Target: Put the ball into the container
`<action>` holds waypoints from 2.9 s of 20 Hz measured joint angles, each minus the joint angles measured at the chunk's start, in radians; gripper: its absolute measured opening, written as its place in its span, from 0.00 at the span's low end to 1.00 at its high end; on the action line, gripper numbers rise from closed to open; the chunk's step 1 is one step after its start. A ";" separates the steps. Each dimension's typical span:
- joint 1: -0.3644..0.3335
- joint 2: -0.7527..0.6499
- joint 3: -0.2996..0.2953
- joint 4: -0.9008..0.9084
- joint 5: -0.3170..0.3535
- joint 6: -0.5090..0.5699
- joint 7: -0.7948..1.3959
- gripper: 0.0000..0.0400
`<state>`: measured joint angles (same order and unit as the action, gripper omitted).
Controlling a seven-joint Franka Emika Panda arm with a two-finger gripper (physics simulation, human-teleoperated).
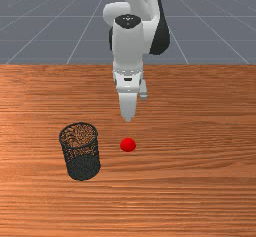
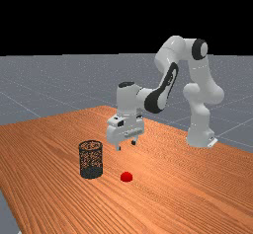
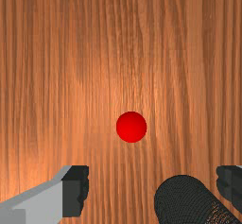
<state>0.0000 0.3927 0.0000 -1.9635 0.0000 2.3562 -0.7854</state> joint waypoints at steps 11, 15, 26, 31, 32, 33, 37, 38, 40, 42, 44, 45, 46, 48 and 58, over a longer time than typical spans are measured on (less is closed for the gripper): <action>0.029 -0.196 0.003 -0.295 -0.046 0.097 0.085 0.00; 0.058 -0.065 0.017 -0.289 -0.029 0.239 0.120 0.00; -0.096 0.045 -0.026 -0.102 -0.028 0.149 -0.087 0.00; -0.088 0.014 -0.015 -0.104 -0.019 0.095 -0.080 0.00; -0.088 0.003 -0.015 -0.114 -0.019 0.098 -0.080 0.00; -0.103 -0.004 0.001 -0.130 0.014 0.124 -0.105 0.00; -0.073 -0.036 -0.008 -0.177 -0.019 0.126 -0.059 0.00; -0.073 -0.061 -0.009 -0.219 -0.019 0.145 -0.060 0.00; -0.076 -0.107 -0.009 -0.294 -0.019 0.183 -0.067 0.00; -0.087 -0.105 -0.013 -0.290 -0.016 0.181 -0.095 0.00; -0.114 -0.098 -0.022 -0.280 -0.011 0.178 -0.141 0.00; -0.120 -0.068 -0.024 -0.231 -0.011 0.158 -0.139 0.00; -0.120 -0.041 -0.024 -0.188 -0.010 0.142 -0.136 0.00; -0.117 0.020 -0.022 -0.086 -0.009 0.101 -0.130 0.00; -0.107 0.218 -0.018 0.183 -0.009 0.057 -0.113 0.00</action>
<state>-0.1068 0.6104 -0.0179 -1.7806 -0.0093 2.4136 -0.8986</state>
